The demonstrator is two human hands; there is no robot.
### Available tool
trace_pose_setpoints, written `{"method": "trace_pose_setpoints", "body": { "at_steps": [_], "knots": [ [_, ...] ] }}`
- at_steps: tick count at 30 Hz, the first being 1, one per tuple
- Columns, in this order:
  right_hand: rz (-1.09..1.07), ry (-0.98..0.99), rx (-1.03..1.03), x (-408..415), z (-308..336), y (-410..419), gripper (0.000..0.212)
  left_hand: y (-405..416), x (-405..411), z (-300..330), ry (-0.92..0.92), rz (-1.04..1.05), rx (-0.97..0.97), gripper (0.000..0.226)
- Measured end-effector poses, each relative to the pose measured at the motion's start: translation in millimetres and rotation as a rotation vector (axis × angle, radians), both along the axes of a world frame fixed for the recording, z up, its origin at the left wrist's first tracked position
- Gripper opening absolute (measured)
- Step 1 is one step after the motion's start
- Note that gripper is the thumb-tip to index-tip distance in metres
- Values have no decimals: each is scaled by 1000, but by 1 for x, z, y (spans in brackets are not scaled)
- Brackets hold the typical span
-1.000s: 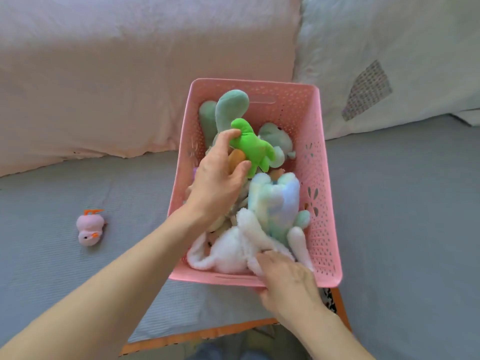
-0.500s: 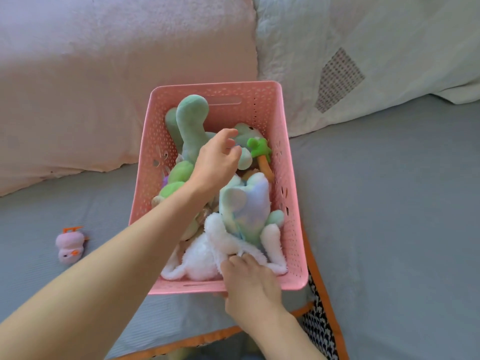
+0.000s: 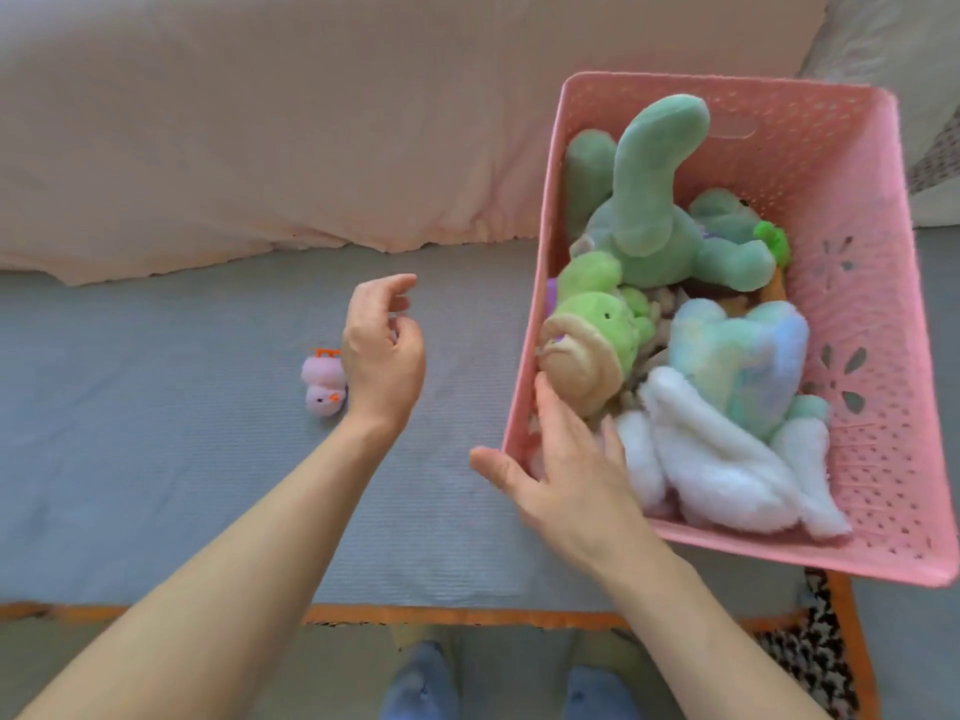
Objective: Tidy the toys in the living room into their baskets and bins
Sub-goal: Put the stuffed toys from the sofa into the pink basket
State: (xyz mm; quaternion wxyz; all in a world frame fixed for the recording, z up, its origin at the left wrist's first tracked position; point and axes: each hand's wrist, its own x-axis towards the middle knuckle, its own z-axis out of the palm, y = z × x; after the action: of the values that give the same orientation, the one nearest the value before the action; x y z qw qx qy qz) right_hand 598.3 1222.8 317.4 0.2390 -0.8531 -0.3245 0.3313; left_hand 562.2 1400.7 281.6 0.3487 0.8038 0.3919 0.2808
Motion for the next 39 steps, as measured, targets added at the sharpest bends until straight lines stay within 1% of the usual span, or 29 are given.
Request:
{"method": "trace_pose_setpoints", "body": {
  "at_steps": [2,3,5,6,8,10,13,16,18,20,23,25,28,31,32,33,35,39],
  "knots": [
    [-78,-1,1,-17,-6,33,95,36,-30,-25,214,21,-60,40],
    [-78,-21,-25,-22,-10,43,90,55,-45,-39,341,6,-92,40],
    [-44,-68,-65,-23,-14,48,86,82,-66,-64,548,-18,-157,44],
    [-25,-78,-74,-25,-15,50,86,94,-77,-74,623,-20,-181,48],
    [-12,-101,-84,-27,-16,54,87,110,-91,-90,709,-47,-217,58],
    [-30,-120,-105,-32,-19,56,87,120,-97,-102,731,-77,-261,68],
    [-50,-127,-131,-36,-22,59,88,129,-97,-117,689,-129,-296,74],
    [-49,-147,-172,-38,-24,63,87,128,-90,-124,634,-164,-324,70],
    [-46,-152,-215,-40,-26,67,87,123,-87,-122,638,-151,-339,67],
    [-37,-160,-244,-41,-26,70,88,115,-84,-117,610,-102,-420,66],
    [-31,-150,-253,-42,-22,71,88,99,-73,-100,453,4,-545,70],
    [-35,-130,-250,-42,-20,69,87,90,-60,-79,276,7,-544,76],
    [-65,-87,-227,-39,-16,62,87,72,-35,-31,26,-134,-470,74],
    [-104,-35,-162,-32,-14,50,90,41,0,29,-194,-399,-414,70],
    [-124,-7,-133,-32,-14,49,91,30,11,46,-221,-487,-380,72],
    [-148,17,-103,-29,-13,46,93,17,25,60,-220,-562,-343,73],
    [-158,46,-56,-27,-11,43,94,-6,53,76,-155,-672,-261,76],
    [-92,55,-12,-25,-9,38,90,-42,98,75,24,-804,-64,84]
  ]
}}
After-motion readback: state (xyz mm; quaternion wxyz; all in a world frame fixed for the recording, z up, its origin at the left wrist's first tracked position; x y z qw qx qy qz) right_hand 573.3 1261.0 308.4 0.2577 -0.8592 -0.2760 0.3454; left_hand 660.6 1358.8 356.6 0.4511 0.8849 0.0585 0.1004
